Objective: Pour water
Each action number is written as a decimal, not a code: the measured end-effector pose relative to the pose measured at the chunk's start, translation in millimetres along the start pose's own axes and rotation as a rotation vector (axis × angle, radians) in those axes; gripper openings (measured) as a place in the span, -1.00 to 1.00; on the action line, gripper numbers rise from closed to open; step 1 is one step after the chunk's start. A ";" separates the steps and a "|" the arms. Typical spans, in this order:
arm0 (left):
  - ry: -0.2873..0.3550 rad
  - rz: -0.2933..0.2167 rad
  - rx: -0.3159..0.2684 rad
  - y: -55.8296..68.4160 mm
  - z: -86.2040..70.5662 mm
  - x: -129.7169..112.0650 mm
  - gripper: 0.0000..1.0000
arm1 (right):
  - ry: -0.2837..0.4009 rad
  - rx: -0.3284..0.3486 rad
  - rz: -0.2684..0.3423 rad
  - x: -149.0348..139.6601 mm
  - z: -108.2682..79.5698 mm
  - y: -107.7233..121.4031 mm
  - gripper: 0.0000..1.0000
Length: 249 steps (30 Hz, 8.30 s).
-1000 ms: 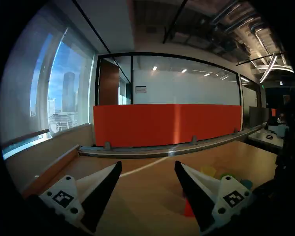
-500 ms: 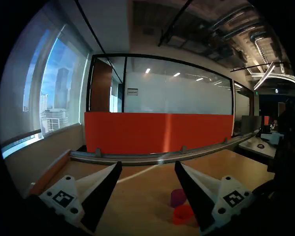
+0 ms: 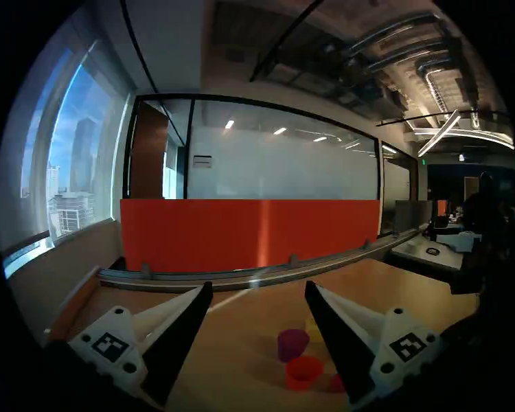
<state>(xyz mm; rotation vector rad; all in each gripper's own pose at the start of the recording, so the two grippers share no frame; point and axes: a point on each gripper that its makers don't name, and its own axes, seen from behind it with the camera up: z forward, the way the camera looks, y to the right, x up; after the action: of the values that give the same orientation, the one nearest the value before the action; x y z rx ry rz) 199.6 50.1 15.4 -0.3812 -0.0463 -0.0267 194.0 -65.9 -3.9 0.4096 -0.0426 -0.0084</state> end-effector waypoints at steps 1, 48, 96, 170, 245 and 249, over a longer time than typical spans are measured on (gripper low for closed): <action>-0.001 0.002 -0.019 3.7 0.3 0.5 1.00 | -0.002 0.017 -0.004 0.3 0.1 -4.4 0.99; -0.122 0.069 -0.328 61.4 15.7 -37.5 1.00 | -0.245 0.333 -0.096 -50.1 -1.6 -83.4 0.99; -0.306 0.137 -0.468 96.2 33.1 -139.9 1.00 | -0.506 0.386 -0.133 -184.1 -4.1 -82.0 1.00; -0.368 0.190 -0.560 139.4 78.0 -172.5 1.00 | -0.538 0.453 -0.139 -269.9 23.9 -108.4 0.80; -0.594 0.262 -0.649 188.1 117.8 -231.5 1.00 | -0.092 0.349 -0.057 -113.4 5.9 -80.8 0.80; -0.606 0.260 -0.647 193.8 123.9 -236.9 1.00 | -0.091 0.340 -0.055 -114.9 2.6 -75.2 0.80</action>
<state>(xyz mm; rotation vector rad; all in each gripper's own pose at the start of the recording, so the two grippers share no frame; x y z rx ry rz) -35.2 280.2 46.3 -1.0296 -0.5972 0.3398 79.1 -134.0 -36.0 0.7505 -0.1236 -0.0751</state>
